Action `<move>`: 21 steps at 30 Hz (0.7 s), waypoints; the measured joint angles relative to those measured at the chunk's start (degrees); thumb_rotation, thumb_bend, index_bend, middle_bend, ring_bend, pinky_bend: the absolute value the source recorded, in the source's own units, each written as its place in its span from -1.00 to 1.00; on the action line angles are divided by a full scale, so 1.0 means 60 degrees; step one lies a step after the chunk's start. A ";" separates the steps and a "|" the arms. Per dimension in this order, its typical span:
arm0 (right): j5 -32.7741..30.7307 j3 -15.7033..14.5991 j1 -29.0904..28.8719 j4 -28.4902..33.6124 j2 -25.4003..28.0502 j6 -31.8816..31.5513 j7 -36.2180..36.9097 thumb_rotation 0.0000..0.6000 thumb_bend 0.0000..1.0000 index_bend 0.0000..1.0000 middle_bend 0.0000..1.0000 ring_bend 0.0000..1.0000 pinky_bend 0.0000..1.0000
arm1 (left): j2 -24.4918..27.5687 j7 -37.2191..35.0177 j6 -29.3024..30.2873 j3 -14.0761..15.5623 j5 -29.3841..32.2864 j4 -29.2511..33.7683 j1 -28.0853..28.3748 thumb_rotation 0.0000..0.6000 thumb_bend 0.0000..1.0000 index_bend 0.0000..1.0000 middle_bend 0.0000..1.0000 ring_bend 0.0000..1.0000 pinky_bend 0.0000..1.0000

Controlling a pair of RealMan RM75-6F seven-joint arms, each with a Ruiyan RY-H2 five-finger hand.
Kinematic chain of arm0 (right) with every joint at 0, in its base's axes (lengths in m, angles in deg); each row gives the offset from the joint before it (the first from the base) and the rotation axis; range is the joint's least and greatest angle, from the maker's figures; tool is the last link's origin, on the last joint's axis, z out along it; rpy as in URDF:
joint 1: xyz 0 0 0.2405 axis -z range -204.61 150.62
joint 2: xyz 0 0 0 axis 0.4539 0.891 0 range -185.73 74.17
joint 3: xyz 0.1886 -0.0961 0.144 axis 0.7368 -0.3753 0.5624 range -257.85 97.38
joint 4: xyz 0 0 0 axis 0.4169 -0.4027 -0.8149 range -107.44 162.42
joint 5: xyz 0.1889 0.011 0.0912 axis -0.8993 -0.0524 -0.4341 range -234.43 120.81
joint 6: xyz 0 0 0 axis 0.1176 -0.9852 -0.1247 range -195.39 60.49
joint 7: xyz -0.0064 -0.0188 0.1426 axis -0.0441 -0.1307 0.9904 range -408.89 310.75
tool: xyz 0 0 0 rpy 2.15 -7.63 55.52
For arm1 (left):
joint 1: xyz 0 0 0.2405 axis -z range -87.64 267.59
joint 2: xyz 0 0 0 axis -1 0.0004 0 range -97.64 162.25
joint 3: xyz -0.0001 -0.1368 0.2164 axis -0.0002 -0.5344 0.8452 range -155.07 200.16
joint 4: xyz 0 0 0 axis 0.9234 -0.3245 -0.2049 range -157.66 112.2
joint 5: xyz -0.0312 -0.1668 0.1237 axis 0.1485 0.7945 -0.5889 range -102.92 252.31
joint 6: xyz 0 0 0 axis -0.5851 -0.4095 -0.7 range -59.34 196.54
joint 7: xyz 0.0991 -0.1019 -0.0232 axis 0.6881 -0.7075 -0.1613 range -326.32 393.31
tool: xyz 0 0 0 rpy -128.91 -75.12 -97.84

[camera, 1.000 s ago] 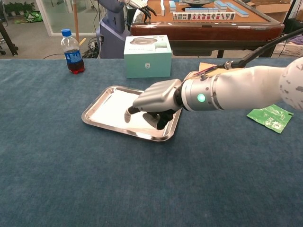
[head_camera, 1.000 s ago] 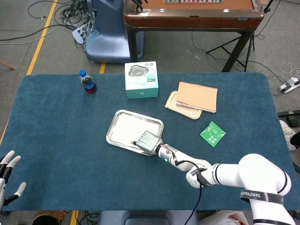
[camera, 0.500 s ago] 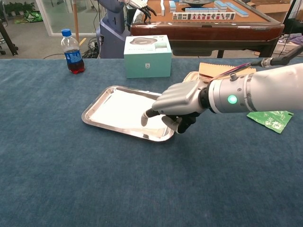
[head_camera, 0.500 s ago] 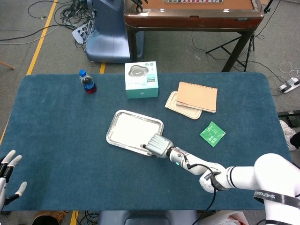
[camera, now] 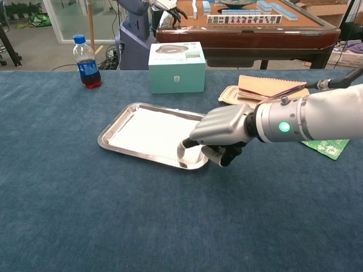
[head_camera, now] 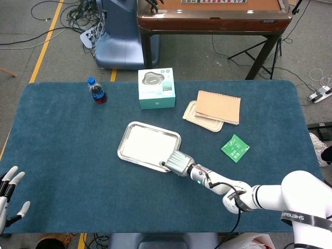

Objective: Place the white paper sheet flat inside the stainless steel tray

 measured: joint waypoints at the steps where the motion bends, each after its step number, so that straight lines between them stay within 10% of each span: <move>1: -0.0007 -0.0006 0.0005 -0.0018 -0.0010 0.0012 0.0000 1.00 1.00 -0.62 1.00 1.00 1.00 | -0.0002 0.0003 -0.0002 0.0001 -0.0001 -0.0003 0.0001 1.00 -0.51 -0.67 -0.82 -0.80 -1.00; 21: 0.0564 0.0257 0.0520 0.0990 0.0934 -0.1061 0.0264 1.00 1.00 -0.78 0.98 1.00 1.00 | 0.0005 -0.0125 -0.0006 -0.0056 0.0021 -0.0061 0.0037 1.00 -0.51 -0.67 -0.82 -0.80 -1.00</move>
